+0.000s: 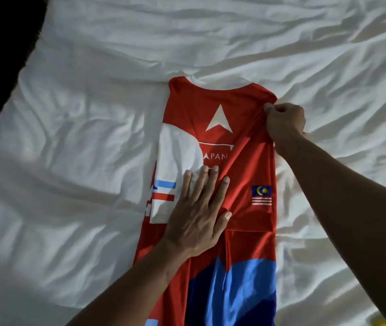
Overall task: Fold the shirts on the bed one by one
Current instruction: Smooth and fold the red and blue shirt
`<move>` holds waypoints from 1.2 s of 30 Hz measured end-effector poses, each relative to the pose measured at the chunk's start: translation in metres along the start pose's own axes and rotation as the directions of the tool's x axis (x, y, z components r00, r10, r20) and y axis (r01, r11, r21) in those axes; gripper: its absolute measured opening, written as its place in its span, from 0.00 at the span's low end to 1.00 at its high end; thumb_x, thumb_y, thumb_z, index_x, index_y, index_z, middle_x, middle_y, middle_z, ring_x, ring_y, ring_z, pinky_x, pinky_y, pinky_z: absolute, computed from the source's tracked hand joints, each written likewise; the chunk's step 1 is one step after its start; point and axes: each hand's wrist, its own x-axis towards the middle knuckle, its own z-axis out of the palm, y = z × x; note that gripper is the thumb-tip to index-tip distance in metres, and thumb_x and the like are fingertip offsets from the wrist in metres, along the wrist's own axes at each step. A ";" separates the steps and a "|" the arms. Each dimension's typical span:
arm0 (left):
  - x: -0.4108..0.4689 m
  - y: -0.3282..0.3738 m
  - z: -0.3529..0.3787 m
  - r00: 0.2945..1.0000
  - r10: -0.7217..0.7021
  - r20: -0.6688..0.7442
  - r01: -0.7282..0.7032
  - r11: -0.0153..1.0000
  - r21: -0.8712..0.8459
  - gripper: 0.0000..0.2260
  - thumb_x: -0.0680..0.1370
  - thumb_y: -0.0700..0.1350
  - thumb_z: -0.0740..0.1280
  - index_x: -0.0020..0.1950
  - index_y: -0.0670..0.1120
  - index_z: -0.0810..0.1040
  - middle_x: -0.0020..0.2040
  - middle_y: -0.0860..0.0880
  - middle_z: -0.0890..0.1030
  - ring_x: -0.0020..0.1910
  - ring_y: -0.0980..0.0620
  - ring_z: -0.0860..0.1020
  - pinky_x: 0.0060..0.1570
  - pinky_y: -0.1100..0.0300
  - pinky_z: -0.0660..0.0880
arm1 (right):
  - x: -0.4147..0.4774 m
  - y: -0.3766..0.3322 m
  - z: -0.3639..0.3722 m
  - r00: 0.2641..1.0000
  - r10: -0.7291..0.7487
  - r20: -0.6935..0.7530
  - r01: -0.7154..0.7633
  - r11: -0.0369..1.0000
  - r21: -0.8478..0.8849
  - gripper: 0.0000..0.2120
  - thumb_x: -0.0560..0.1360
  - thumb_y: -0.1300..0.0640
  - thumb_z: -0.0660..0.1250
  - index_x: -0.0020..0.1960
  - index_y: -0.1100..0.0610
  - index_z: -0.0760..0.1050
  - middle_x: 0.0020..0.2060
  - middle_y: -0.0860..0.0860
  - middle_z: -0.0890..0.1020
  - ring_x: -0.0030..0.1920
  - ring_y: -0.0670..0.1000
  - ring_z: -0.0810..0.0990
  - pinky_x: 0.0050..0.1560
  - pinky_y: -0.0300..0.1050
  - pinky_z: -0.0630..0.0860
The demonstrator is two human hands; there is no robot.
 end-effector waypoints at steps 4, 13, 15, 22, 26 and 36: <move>-0.001 0.000 0.003 1.000 -0.003 -0.031 0.003 1.000 -0.012 0.34 0.86 0.61 0.52 0.85 0.42 0.48 0.85 0.38 0.45 0.84 0.39 0.43 0.80 0.34 0.49 | -0.028 0.005 -0.005 0.965 -0.206 -0.162 0.194 0.977 -0.090 0.14 0.81 0.52 0.61 0.66 0.51 0.73 0.63 0.51 0.78 0.67 0.56 0.73 0.66 0.52 0.65; -0.044 0.017 -0.020 0.983 -0.165 -0.079 0.156 0.983 -0.100 0.29 0.87 0.53 0.49 0.85 0.40 0.51 0.85 0.40 0.49 0.85 0.43 0.44 0.81 0.37 0.49 | -0.211 0.156 -0.011 0.661 -0.649 0.375 0.746 0.518 -0.419 0.29 0.86 0.49 0.51 0.81 0.64 0.59 0.82 0.62 0.56 0.83 0.61 0.50 0.80 0.66 0.54; -0.077 0.028 -0.014 0.987 -0.154 -0.035 0.151 0.986 -0.070 0.29 0.87 0.54 0.50 0.85 0.40 0.52 0.85 0.40 0.50 0.85 0.42 0.46 0.81 0.36 0.51 | -0.240 0.181 -0.017 0.651 -0.657 0.379 0.754 0.506 -0.418 0.29 0.85 0.49 0.52 0.81 0.64 0.60 0.82 0.62 0.57 0.83 0.61 0.52 0.80 0.66 0.54; -0.198 0.074 0.012 0.985 -0.167 0.048 0.172 0.978 -0.120 0.29 0.84 0.50 0.53 0.83 0.39 0.59 0.84 0.38 0.54 0.84 0.39 0.50 0.79 0.35 0.55 | -0.346 0.228 -0.044 0.695 -0.579 0.426 0.718 0.534 -0.447 0.31 0.83 0.48 0.51 0.82 0.62 0.59 0.82 0.59 0.57 0.83 0.60 0.50 0.79 0.65 0.53; -0.246 0.092 0.006 0.986 -0.156 0.065 0.164 0.975 -0.148 0.27 0.84 0.48 0.55 0.82 0.39 0.61 0.84 0.38 0.56 0.84 0.39 0.51 0.80 0.37 0.55 | -0.397 0.260 -0.062 0.674 -0.546 0.498 0.738 0.464 -0.490 0.31 0.84 0.47 0.51 0.82 0.60 0.57 0.83 0.59 0.56 0.83 0.60 0.52 0.80 0.64 0.54; -0.370 0.096 -0.018 0.999 -0.008 -0.048 -0.001 0.981 -0.192 0.29 0.73 0.60 0.70 0.67 0.44 0.73 0.65 0.40 0.76 0.67 0.37 0.73 0.67 0.36 0.66 | -0.485 0.310 -0.116 0.530 -0.613 0.587 0.845 0.444 -0.299 0.35 0.81 0.32 0.57 0.76 0.57 0.71 0.78 0.57 0.68 0.81 0.60 0.61 0.78 0.66 0.59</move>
